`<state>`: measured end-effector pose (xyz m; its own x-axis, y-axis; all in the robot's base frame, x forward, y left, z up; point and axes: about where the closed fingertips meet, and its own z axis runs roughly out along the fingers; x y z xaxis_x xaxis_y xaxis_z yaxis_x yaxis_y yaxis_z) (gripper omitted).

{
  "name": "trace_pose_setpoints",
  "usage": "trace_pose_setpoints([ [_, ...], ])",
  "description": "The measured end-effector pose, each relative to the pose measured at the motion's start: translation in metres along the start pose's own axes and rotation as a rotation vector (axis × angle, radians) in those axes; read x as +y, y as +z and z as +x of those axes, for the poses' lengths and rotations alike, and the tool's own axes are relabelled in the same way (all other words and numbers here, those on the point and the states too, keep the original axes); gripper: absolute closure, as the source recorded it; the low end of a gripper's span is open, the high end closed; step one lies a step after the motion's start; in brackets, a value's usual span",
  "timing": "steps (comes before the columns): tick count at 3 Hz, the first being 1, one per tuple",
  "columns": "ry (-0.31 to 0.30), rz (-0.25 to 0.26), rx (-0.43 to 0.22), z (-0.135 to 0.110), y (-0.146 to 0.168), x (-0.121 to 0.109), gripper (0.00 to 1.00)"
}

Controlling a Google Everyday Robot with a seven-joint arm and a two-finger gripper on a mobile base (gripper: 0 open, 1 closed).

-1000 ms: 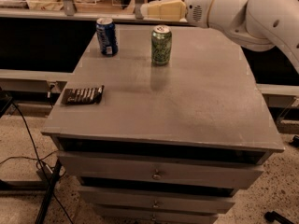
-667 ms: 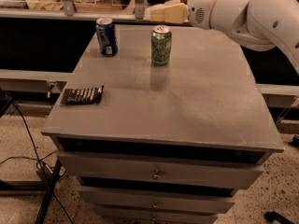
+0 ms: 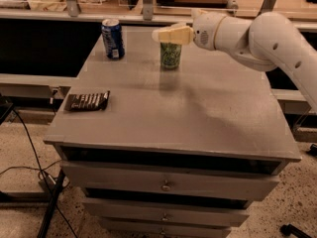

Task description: Pick 7up can

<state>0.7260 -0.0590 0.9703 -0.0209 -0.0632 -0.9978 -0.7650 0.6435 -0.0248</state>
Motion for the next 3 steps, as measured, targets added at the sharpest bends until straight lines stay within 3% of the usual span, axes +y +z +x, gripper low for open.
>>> trace_pose_setpoints([
  [2,0.027,-0.001,0.028,0.036,0.014,0.006,0.0],
  [3,0.063,0.038,0.027,0.052,0.017,0.003,0.0],
])
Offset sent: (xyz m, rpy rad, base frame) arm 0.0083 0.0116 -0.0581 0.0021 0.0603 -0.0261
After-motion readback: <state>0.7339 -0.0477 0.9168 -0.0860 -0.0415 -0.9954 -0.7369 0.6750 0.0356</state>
